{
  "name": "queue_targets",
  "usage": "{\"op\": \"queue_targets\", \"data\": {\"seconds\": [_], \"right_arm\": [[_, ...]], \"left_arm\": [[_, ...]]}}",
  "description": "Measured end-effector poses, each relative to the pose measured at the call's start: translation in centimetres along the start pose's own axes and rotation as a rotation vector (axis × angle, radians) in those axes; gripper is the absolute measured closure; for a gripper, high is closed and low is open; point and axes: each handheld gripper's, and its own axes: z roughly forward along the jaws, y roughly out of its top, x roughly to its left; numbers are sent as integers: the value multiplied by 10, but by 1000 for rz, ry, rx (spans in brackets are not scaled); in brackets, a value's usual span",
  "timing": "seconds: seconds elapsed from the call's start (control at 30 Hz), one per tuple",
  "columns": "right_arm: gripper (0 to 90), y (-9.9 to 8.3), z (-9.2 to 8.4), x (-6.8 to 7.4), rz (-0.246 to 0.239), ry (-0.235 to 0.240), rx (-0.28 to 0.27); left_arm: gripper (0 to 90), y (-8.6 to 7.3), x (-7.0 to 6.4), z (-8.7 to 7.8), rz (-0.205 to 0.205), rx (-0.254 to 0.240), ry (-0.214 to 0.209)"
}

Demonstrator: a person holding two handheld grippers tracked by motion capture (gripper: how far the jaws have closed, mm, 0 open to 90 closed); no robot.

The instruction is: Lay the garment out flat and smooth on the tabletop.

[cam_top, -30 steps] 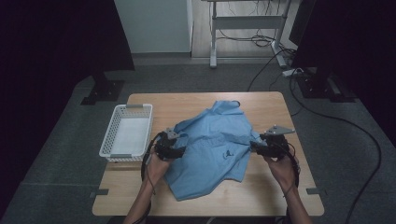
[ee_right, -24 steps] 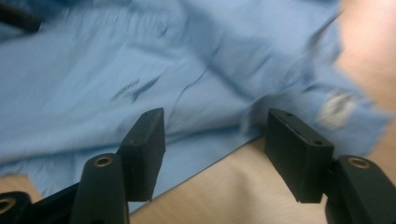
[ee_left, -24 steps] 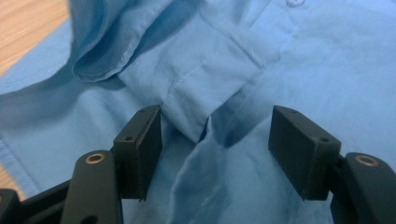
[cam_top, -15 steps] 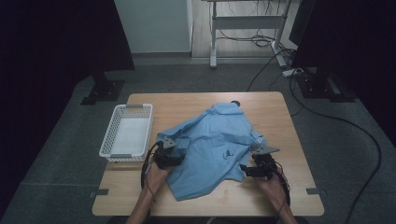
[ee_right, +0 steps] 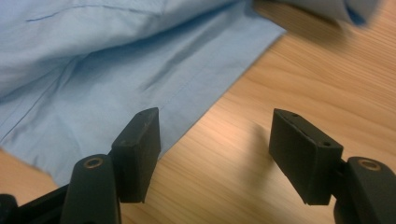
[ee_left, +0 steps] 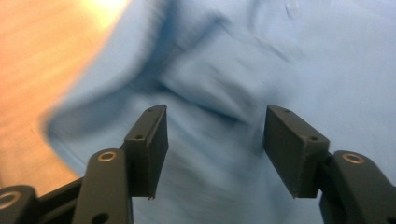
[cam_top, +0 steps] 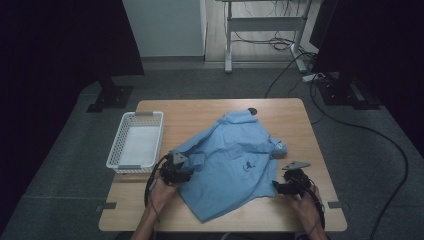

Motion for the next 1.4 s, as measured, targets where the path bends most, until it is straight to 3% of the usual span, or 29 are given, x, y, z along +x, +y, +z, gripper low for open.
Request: {"op": "queue_targets", "data": {"seconds": [0.1, 0.27, 0.37, 0.43, 0.5, 0.6, 0.67, 0.73, 0.8, 0.9, 0.93, 1.0, 1.07, 1.17, 1.23, 1.27, 1.33, 1.4], "right_arm": [[338, -8, -7, -15, 25, -39, 4], [345, -22, -16, -37, 73, -79, 9], [360, -29, -24, -43, 77, -116, 28], [360, -32, -28, -43, 63, -141, 38], [352, -31, -27, -37, 62, -107, 21], [337, -23, -24, -24, 68, 3, -40], [325, -13, -20, -15, 70, 78, -76], [312, -3, -15, -6, 66, 126, -91], [310, 4, -8, 4, 40, 139, -76], [372, 5, 2, 14, -12, 107, -7], [415, 2, 2, 17, -31, 82, -14], [638, -1, -2, 19, -21, 74, -22], [835, -3, -5, 22, -28, 79, -24], [878, -4, -8, 20, -29, 63, -4], [879, -6, -13, 10, -17, 8, 8], [879, -8, -16, 1, 8, 0, 3], [878, -14, -26, -16, 59, -26, -16], [878, -20, -34, -30, 113, -20, -22]], "left_arm": [[370, 9, -4, 5, 13, -4, -9], [357, 8, -20, 32, 83, 73, 33], [378, 4, -19, 35, 34, 54, 13], [399, 6, -20, 32, 57, 63, 22], [390, 12, -18, 28, 62, 51, 29], [355, 27, -11, 22, 56, 4, 50], [315, 38, -7, 24, 39, -30, 32], [259, 48, -5, 34, 34, -13, 34], [250, 52, -2, 50, 32, 27, 49], [430, 51, 2, 70, 52, 109, 69], [544, 49, 3, 74, 58, 129, 56], [700, 48, 6, 75, 30, 113, 34], [814, 47, 5, 72, 39, 136, 72], [859, 43, 7, 62, 13, 135, 106], [862, 39, 8, 49, 0, 133, 121], [861, 36, 7, 42, -9, 129, 114], [854, 29, 2, 29, -40, 130, 56], [841, 22, -12, 19, -24, 133, 26]]}}
